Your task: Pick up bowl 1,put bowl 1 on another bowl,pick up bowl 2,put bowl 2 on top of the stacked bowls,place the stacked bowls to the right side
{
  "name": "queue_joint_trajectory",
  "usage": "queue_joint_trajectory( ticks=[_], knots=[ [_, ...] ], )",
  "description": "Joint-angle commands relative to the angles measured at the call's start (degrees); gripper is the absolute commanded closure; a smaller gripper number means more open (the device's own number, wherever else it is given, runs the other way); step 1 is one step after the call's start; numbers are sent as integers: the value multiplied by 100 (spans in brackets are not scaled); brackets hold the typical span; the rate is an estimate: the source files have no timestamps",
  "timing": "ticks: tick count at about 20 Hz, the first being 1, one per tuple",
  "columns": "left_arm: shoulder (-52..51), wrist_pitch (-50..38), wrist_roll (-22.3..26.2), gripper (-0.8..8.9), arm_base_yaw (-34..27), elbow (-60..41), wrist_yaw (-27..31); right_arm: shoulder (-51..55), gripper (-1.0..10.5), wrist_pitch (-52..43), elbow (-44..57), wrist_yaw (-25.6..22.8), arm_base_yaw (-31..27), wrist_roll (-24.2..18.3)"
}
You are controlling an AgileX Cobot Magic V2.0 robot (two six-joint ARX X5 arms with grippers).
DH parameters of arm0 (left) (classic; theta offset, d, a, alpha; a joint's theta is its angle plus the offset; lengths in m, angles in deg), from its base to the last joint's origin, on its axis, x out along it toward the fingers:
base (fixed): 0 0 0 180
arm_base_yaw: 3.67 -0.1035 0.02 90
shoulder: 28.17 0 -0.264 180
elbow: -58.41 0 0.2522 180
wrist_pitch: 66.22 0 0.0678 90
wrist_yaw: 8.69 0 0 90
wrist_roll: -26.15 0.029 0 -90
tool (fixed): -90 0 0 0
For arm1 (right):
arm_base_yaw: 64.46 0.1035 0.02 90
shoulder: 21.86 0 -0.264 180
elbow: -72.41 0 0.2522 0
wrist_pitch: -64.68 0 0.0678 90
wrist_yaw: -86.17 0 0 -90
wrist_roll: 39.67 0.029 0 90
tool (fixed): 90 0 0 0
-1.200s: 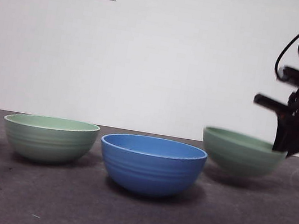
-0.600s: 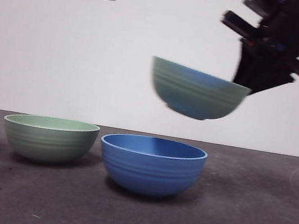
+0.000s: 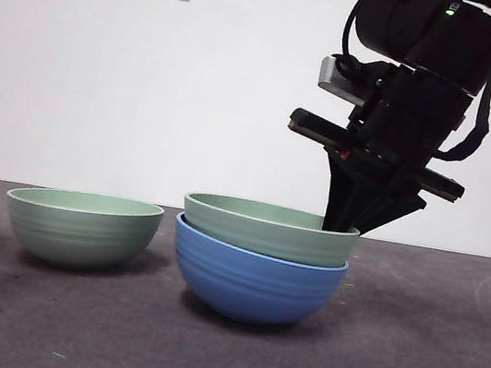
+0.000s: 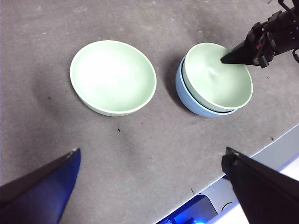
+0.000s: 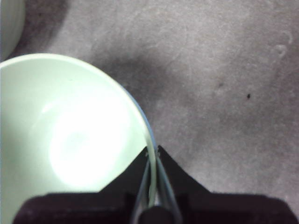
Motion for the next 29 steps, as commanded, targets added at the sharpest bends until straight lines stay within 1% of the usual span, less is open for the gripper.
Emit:
queue_joint_trajectory(
  ticks=[1,2,3,4,5,6,8,11,15,19,20,24,29],
  knots=[
    [46,4,-2,227,17,7,7,-37,935,-33,4,59,20,46],
    [118,2,-2,227,17,7,9,-37,935,-28,4,59,20,48],
    [195,2,-2,227,17,7,7,-37,897,-13,4,61,20,48],
    [299,-2,-2,227,17,7,7,-37,798,2,4,63,22,48],
    [393,-17,-2,227,17,7,7,-37,731,11,4,63,39,48],
    [505,-50,-2,228,20,7,7,-37,714,9,4,74,74,31],
    [702,-175,-2,228,22,7,7,-15,717,-9,4,214,116,-26],
    [1008,-376,-13,228,24,7,7,192,717,-9,2,203,133,-66],
    [1521,-782,-136,228,101,7,52,994,717,146,2,144,96,-66],
    [2177,-1589,-323,228,313,7,758,2157,718,483,2,116,72,-61],
    [2376,-1770,-380,228,369,7,885,2455,718,601,2,9,72,-57],
    [3233,-2529,-590,228,584,7,1340,3475,718,1047,2,-140,72,-50],
    [4236,-3331,-824,230,671,7,1394,4304,721,1622,2,-140,76,160]
  ],
)
